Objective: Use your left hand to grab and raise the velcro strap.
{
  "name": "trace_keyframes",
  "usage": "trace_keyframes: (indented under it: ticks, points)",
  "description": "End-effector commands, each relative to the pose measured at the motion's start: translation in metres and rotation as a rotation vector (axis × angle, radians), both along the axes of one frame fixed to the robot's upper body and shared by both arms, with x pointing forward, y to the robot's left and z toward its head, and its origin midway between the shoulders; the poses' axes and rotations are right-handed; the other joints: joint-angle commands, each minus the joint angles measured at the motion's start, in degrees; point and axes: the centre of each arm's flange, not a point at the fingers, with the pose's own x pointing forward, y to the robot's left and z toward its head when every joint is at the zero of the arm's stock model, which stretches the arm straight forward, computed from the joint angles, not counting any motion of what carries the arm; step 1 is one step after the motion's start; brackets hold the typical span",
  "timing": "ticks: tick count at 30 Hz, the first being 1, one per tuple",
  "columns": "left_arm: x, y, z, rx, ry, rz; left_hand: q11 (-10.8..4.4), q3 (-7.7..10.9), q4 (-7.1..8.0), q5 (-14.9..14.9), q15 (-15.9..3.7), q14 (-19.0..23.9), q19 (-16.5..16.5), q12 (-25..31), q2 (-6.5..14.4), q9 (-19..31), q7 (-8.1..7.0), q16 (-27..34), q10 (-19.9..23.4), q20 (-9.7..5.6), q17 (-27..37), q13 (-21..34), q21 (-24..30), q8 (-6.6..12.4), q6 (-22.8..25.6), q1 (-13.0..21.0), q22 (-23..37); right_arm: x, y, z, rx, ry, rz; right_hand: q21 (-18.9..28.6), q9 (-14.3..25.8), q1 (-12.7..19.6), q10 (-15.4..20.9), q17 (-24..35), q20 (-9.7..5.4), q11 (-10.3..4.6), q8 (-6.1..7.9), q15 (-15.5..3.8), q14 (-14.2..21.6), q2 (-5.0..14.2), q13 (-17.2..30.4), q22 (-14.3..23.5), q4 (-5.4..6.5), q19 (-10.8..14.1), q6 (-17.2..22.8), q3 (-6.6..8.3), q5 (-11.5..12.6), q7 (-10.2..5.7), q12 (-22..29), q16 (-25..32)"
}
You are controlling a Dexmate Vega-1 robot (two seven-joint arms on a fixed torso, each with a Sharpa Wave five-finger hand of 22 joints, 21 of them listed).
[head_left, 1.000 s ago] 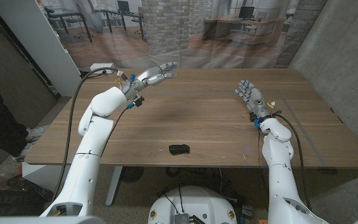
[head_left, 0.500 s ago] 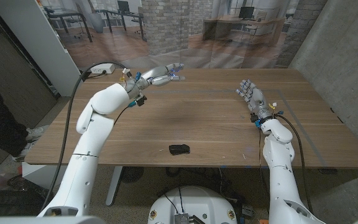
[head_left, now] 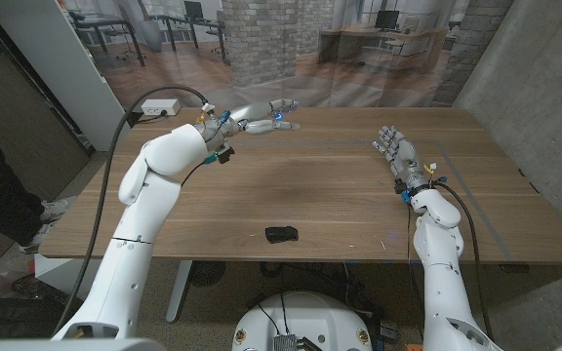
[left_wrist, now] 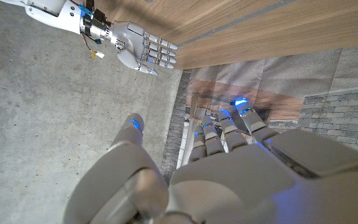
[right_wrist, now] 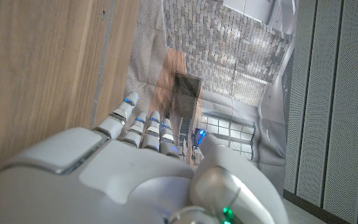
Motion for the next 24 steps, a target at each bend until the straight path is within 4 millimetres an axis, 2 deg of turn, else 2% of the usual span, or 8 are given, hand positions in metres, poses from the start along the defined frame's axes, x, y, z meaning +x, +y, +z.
trace_keyframes:
  ticks: [1,7,14,18,24]
  points:
    - [-0.013,-0.012,0.007,0.076,-0.043,0.009,0.27,-0.58,-0.13,0.63,-0.15,1.32,0.05,0.50,-1.10,0.14,0.25,0.62,1.44,0.53,0.44,0.21,-0.12,0.23,1.18,0.31,0.15,-0.003,-0.001,-0.003,0.007,-0.003,-0.004,-0.34,0.18,-0.31,0.21,0.13,-0.26,0.08,0.36,0.28,0.38,0.02,0.25,0.22,-0.22,0.59,0.31,0.15,0.29,0.35,0.45,-0.22]
    - [-0.015,-0.017,0.009,0.123,-0.029,0.022,0.16,-0.79,-0.05,1.03,0.06,1.83,-0.59,0.47,-1.08,0.15,0.35,0.94,1.80,0.94,0.80,0.33,-0.47,0.19,1.61,0.59,0.22,-0.004,-0.003,-0.004,0.009,-0.004,-0.009,-0.41,0.18,-0.37,0.20,0.08,-0.26,0.08,0.36,0.34,0.38,-0.03,0.25,0.22,-0.26,0.63,0.32,0.12,0.31,0.33,0.44,-0.26]
    - [-0.017,-0.025,0.009,0.191,-0.027,0.052,0.92,-0.78,0.17,1.29,-0.48,2.28,-0.87,0.71,-0.41,0.17,0.61,1.35,2.77,0.99,1.27,0.55,-0.69,0.26,2.53,0.94,0.34,-0.003,-0.004,-0.004,0.009,-0.001,-0.005,-0.54,0.18,-0.34,0.27,0.00,-0.36,-0.02,0.36,0.22,0.41,0.09,0.25,0.22,-0.37,0.62,0.33,0.21,0.36,0.26,0.45,-0.34]
    - [-0.018,-0.031,0.010,0.237,-0.027,0.075,0.91,-1.07,-0.09,1.27,-0.66,2.35,-0.67,0.93,-0.92,0.17,0.23,1.38,3.44,1.27,1.34,0.65,-0.69,0.41,3.32,1.20,0.37,-0.002,-0.006,-0.003,0.011,-0.003,-0.004,-0.61,0.17,-0.31,0.29,-0.02,-0.39,-0.05,0.35,0.16,0.40,0.45,0.25,0.22,-0.36,0.62,0.33,0.38,0.43,0.24,0.46,-0.36]
    - [-0.020,-0.039,0.012,0.284,-0.023,0.088,1.23,-1.71,-0.88,1.23,-0.42,2.69,-0.37,1.12,-2.36,0.17,0.63,1.46,4.19,1.68,1.40,0.82,-0.74,0.60,4.53,2.04,0.39,0.001,-0.007,-0.002,0.010,-0.003,-0.001,-0.69,0.17,-0.44,0.32,-0.03,-0.38,-0.05,0.36,0.19,0.41,0.44,0.25,0.22,-0.34,0.66,0.38,0.35,0.44,0.26,0.46,-0.38]
